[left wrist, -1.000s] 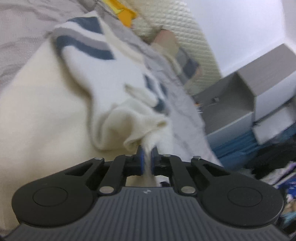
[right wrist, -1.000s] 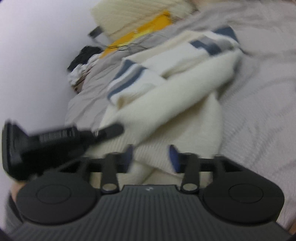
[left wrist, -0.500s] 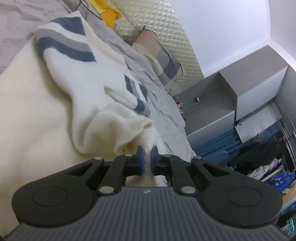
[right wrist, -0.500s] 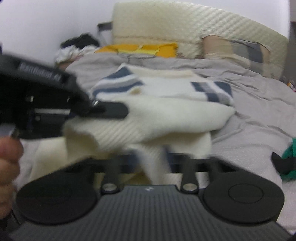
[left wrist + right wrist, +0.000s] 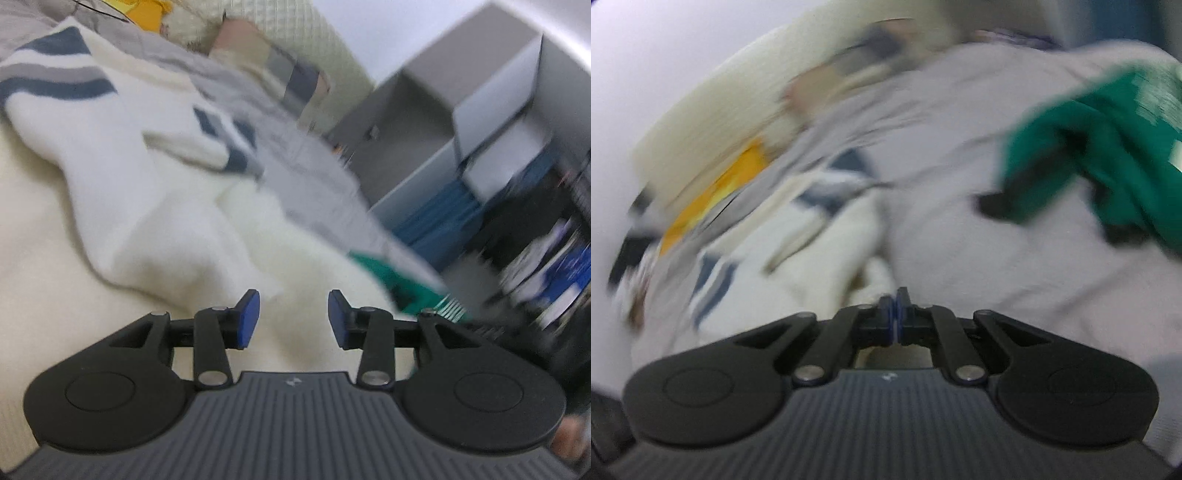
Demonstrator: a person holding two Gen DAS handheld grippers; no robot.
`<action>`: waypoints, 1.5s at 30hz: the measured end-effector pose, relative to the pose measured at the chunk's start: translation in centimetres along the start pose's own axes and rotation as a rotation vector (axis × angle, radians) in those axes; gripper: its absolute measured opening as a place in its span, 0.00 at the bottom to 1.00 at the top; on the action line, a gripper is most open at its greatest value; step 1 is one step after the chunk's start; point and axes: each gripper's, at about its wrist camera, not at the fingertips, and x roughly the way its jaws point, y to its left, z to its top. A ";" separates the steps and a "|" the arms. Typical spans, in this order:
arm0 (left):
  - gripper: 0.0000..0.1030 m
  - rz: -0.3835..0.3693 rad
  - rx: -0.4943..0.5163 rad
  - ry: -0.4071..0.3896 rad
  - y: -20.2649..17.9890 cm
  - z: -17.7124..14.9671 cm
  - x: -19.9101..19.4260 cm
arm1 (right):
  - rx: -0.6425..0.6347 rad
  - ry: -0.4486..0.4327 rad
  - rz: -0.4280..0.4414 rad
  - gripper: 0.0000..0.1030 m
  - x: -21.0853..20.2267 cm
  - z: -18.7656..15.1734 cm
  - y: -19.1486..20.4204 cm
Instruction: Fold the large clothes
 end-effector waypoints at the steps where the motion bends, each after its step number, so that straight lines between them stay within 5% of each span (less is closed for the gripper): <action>1: 0.44 0.017 0.008 0.026 0.0 -0.2 0.9 | 0.037 0.010 -0.017 0.04 0.2 0.1 -0.7; 6: 0.44 0.143 0.075 0.150 0.1 -1.4 5.0 | 0.146 0.062 -0.064 0.04 1.0 0.2 -3.0; 10: 0.43 0.203 0.105 0.214 0.7 -2.3 6.6 | 0.113 0.040 -0.071 0.07 0.5 1.0 -3.5; 15: 0.43 0.231 0.152 0.213 0.2 -2.7 6.9 | 0.037 0.052 -0.047 0.07 1.6 2.6 -3.7; 21: 0.43 0.243 0.133 0.190 -0.6 -2.6 4.9 | -0.034 0.242 0.063 0.12 5.2 2.6 -2.2; 22: 0.44 0.245 0.115 0.183 -0.6 -2.5 4.1 | -0.042 0.261 0.076 0.16 5.6 2.5 -2.0; 24: 0.51 0.252 0.071 0.144 -0.4 -1.9 1.8 | -0.028 0.283 0.099 0.55 6.6 2.6 -1.9; 26: 0.58 0.310 0.060 0.095 -0.2 -1.0 -0.5 | 0.002 0.333 0.128 0.66 8.0 2.7 -2.0; 30: 0.59 0.528 -0.073 0.002 2.9 1.8 -5.6 | 0.004 0.411 0.139 0.66 11.1 2.6 -1.7; 34: 0.62 0.647 -0.283 -0.103 7.9 3.6 -9.7 | -0.025 0.428 0.124 0.66 13.3 2.5 -1.2; 36: 0.62 0.666 -0.360 -0.123 10.0 3.8 -10.5 | -0.014 0.450 0.166 0.66 14.0 2.4 -1.2; 39: 0.62 0.599 -0.499 -0.111 12.9 3.6 -10.6 | -0.008 0.465 0.174 0.72 14.8 1.6 -1.6; 45: 0.62 0.668 -0.513 -0.099 13.7 3.3 -9.9 | 0.052 0.481 0.170 0.71 15.3 1.2 -2.3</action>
